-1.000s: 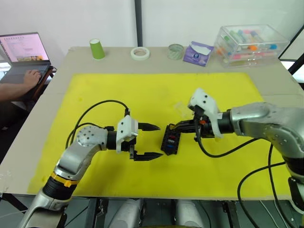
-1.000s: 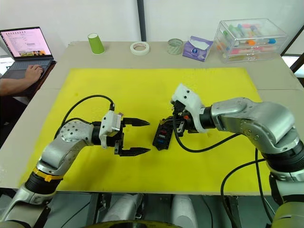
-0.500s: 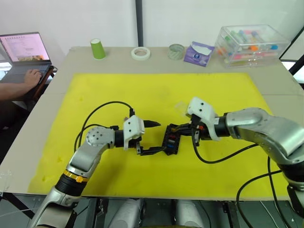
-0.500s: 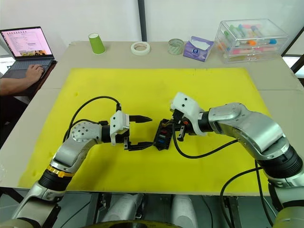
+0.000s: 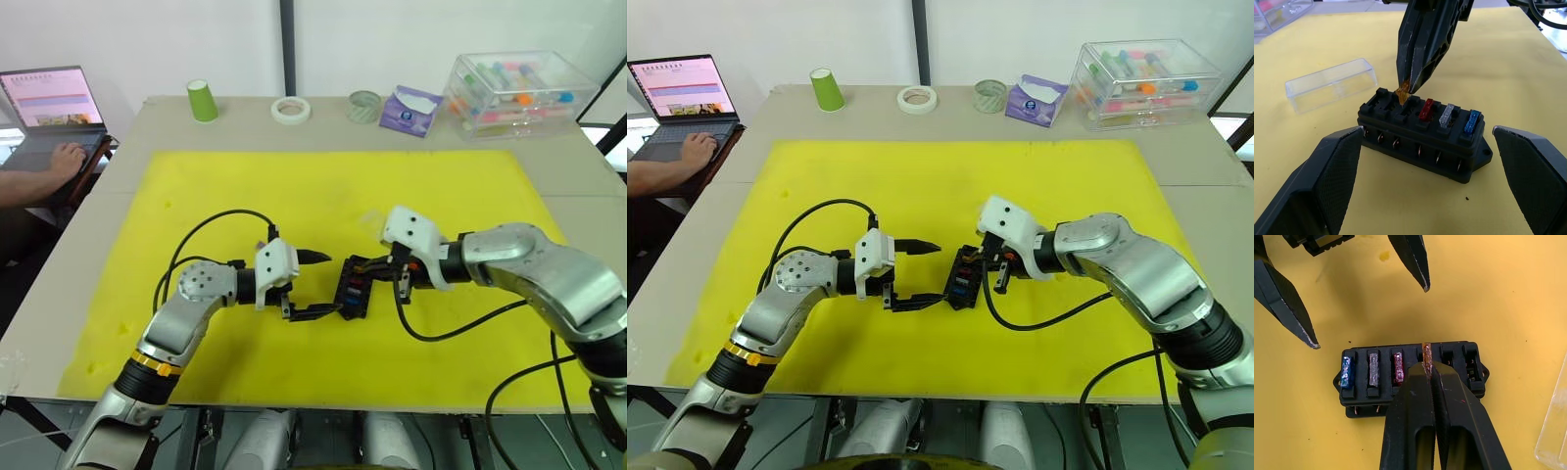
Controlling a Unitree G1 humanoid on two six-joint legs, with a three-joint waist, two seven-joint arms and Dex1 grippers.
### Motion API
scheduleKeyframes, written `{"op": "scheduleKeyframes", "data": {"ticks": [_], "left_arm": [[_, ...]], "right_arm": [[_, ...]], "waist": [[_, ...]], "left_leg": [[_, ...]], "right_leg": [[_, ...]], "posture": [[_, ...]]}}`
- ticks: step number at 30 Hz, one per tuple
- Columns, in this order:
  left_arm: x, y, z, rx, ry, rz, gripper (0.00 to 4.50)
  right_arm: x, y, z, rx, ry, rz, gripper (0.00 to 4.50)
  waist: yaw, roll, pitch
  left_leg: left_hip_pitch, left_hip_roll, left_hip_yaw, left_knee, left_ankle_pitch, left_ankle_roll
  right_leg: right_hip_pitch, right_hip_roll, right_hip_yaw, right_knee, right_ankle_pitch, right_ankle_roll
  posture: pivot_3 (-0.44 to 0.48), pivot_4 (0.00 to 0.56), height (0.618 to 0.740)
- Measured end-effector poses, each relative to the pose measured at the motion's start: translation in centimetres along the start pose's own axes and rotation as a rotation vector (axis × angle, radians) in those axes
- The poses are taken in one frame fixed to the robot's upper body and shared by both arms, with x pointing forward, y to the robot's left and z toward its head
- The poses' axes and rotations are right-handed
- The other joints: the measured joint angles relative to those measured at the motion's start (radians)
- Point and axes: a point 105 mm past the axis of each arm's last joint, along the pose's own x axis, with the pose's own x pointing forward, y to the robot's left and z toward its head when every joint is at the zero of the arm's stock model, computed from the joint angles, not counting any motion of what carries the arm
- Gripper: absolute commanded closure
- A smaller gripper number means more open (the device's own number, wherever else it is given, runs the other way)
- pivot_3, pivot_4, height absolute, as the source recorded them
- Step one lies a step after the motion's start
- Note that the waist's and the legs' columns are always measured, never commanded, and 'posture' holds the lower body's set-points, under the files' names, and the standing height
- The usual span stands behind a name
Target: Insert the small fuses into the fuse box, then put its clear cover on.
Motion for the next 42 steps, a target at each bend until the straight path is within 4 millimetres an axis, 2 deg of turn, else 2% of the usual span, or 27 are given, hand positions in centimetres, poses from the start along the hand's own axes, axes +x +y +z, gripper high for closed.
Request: {"op": "scheduleKeyframes", "data": {"ticks": [42], "left_arm": [[-0.3, 0.3, -0.5, 0.009, 0.016, -0.011, 0.07]], "right_arm": [[1.2, 0.1, -0.5, -0.010, 0.010, 0.004, 4.50]], "waist": [[-0.001, 0.000, 0.000]], "left_leg": [[0.000, 0.000, 0.000, 0.000, 0.000, 0.000]], "right_leg": [[0.000, 0.000, 0.000, 0.001, 0.000, 0.000]], "posture": [[0.000, 0.150, 0.740]]}}
